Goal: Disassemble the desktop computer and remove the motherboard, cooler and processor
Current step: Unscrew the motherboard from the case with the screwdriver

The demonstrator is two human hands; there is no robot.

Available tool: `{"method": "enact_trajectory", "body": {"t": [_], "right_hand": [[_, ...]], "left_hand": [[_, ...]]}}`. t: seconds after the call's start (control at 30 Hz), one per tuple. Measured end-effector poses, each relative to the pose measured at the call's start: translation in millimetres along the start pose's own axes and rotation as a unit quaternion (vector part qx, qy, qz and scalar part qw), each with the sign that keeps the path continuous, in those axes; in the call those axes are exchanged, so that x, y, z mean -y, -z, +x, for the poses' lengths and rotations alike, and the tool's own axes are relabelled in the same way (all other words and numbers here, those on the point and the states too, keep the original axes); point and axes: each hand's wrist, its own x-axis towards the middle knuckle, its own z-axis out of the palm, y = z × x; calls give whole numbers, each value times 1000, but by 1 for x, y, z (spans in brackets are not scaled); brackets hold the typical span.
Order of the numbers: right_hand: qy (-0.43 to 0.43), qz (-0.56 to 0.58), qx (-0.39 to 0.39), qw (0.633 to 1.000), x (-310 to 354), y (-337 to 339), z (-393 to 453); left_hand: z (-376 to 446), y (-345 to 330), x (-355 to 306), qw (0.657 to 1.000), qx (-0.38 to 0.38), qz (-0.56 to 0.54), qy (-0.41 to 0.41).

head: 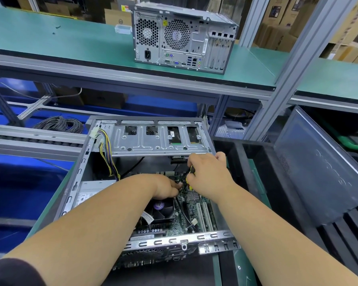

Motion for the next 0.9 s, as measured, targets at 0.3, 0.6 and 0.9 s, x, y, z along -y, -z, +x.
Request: {"method": "enact_trajectory", "body": {"t": [0.3, 0.6, 0.9], "right_hand": [[-3, 14, 1, 1000, -1, 0, 1], [-13, -20, 1, 1000, 1, -3, 1], [-8, -29, 4, 1000, 1, -1, 0]], "left_hand": [[2, 0, 1, 1000, 1, 0, -1], [2, 0, 2, 1000, -2, 3, -5], [2, 0, 2, 1000, -1, 1, -5]]}}
